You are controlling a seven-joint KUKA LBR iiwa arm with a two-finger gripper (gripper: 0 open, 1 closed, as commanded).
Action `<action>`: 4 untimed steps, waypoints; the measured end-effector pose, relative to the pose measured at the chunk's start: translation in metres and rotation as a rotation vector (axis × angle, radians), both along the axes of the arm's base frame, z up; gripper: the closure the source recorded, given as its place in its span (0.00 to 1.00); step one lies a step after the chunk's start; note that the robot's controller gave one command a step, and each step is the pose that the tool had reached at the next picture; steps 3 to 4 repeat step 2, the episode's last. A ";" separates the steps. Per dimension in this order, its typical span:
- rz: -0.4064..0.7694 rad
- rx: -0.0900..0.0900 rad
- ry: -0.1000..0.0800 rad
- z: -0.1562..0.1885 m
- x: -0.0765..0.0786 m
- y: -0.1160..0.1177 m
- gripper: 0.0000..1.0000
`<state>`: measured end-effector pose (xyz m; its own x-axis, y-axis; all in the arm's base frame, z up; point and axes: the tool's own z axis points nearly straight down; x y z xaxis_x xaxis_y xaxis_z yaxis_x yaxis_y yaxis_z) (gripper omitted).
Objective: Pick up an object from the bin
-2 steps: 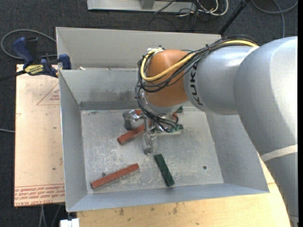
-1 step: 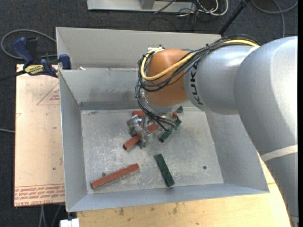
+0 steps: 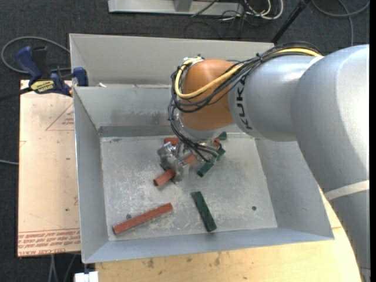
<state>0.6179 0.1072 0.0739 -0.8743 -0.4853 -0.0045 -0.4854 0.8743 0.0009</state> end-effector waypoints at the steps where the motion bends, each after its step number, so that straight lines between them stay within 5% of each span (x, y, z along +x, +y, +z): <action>1: -0.002 0.000 -0.008 0.102 0.002 0.001 1.00; 4: -0.003 -0.001 -0.002 0.118 0.003 0.002 1.00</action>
Offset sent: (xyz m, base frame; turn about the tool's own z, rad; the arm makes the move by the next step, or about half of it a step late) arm -0.0001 -0.0001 0.0963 0.0000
